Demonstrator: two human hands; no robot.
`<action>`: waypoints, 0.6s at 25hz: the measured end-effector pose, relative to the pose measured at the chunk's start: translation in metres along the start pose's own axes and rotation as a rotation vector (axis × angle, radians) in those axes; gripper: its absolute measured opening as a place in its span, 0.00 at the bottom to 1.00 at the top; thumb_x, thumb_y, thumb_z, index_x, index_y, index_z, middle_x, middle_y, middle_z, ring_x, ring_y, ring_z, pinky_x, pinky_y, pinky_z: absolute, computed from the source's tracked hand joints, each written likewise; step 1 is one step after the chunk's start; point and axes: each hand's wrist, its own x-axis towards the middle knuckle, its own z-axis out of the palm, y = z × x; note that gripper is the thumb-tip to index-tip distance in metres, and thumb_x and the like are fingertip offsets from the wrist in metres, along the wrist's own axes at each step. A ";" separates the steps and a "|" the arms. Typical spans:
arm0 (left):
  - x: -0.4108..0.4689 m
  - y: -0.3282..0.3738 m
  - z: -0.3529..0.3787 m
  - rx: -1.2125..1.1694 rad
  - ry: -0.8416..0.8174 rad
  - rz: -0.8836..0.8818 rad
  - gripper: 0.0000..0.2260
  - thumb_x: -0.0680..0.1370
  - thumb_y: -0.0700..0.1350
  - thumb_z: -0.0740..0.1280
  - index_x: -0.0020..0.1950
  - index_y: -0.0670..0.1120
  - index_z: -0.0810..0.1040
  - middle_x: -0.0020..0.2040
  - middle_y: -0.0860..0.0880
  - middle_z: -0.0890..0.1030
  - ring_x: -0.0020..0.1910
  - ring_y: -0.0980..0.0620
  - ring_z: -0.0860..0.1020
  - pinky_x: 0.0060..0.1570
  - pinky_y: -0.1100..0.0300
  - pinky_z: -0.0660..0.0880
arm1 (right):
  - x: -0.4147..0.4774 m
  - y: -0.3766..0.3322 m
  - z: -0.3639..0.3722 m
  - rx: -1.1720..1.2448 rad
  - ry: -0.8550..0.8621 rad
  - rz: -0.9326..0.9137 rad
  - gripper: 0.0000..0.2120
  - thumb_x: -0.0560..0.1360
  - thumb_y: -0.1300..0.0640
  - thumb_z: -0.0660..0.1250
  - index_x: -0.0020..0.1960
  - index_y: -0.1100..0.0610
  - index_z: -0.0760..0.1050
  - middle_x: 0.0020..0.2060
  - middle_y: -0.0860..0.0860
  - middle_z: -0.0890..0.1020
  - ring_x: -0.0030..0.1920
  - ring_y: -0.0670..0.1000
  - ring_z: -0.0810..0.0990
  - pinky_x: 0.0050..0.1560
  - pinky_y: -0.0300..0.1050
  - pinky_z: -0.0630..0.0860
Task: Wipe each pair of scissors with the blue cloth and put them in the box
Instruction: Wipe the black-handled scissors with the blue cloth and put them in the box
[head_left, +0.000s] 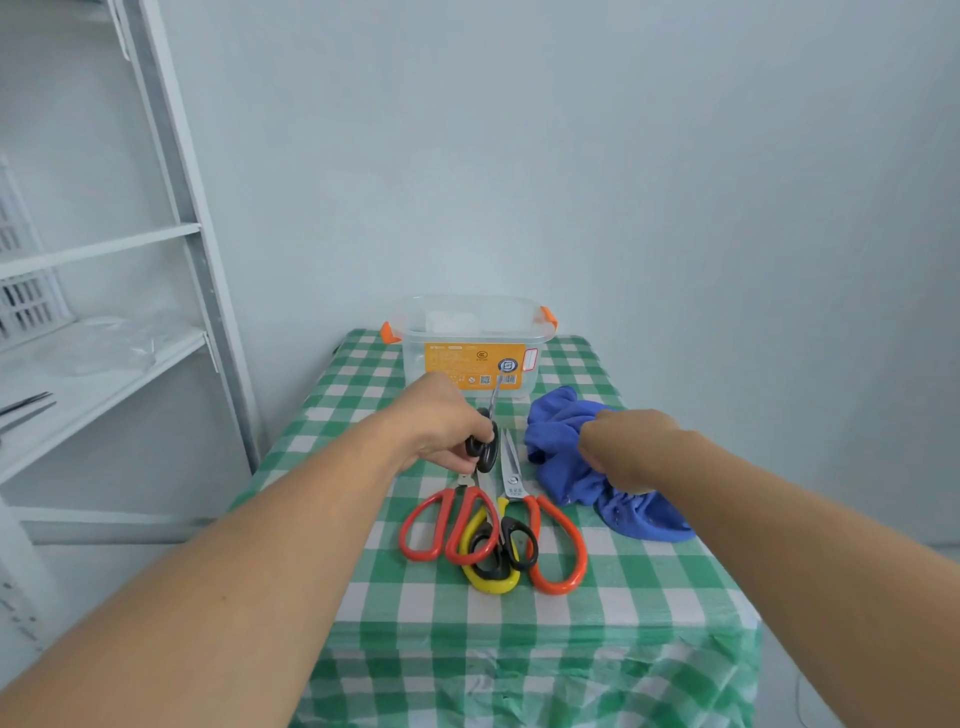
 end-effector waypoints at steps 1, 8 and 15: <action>0.000 0.000 0.001 -0.011 -0.003 0.003 0.10 0.75 0.34 0.72 0.37 0.40 0.74 0.45 0.35 0.84 0.44 0.41 0.86 0.43 0.51 0.85 | 0.003 0.002 0.002 -0.031 0.025 -0.006 0.12 0.78 0.63 0.66 0.42 0.55 0.64 0.44 0.50 0.70 0.38 0.51 0.71 0.30 0.42 0.63; 0.008 -0.002 0.006 -0.087 0.019 0.038 0.12 0.74 0.35 0.74 0.40 0.42 0.72 0.44 0.39 0.82 0.43 0.44 0.85 0.43 0.50 0.85 | 0.016 0.014 -0.005 0.101 0.151 0.007 0.11 0.77 0.64 0.64 0.37 0.55 0.67 0.39 0.50 0.69 0.34 0.50 0.71 0.31 0.42 0.66; 0.020 -0.002 0.000 -0.235 0.123 0.108 0.08 0.76 0.39 0.74 0.46 0.42 0.74 0.48 0.42 0.83 0.46 0.48 0.84 0.43 0.54 0.84 | 0.020 0.042 -0.042 0.734 0.439 -0.033 0.09 0.72 0.67 0.66 0.42 0.54 0.79 0.44 0.52 0.82 0.44 0.56 0.79 0.41 0.47 0.78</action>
